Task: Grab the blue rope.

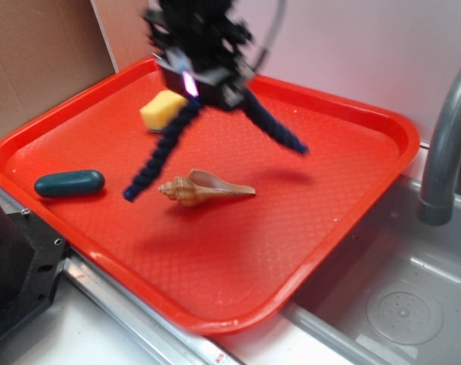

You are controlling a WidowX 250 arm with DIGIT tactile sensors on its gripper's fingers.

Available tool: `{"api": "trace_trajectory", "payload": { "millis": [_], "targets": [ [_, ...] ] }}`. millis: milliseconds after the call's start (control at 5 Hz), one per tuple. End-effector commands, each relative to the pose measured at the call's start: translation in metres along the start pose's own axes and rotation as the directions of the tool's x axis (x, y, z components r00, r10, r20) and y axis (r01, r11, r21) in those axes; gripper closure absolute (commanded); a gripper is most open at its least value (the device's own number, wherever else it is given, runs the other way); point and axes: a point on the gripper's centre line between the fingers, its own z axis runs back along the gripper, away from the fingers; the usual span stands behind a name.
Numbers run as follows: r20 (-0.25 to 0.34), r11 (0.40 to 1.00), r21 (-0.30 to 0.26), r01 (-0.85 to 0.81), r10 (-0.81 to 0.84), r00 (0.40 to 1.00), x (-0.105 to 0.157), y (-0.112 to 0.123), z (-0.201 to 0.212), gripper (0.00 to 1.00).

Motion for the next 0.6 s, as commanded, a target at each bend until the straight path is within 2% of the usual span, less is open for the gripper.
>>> {"api": "trace_trajectory", "payload": {
  "millis": [0, 200, 400],
  "targets": [
    [0.053, 0.882, 0.012, -0.471, 0.470, 0.881, -0.019, 0.087, 0.081, 1.00],
    [0.103, 0.813, 0.017, -0.582, 0.577, 0.810, -0.012, 0.119, 0.096, 1.00],
    [0.103, 0.792, -0.019, -0.611, 0.609, 0.786, -0.008, 0.129, 0.106, 1.00]
  ]
}}
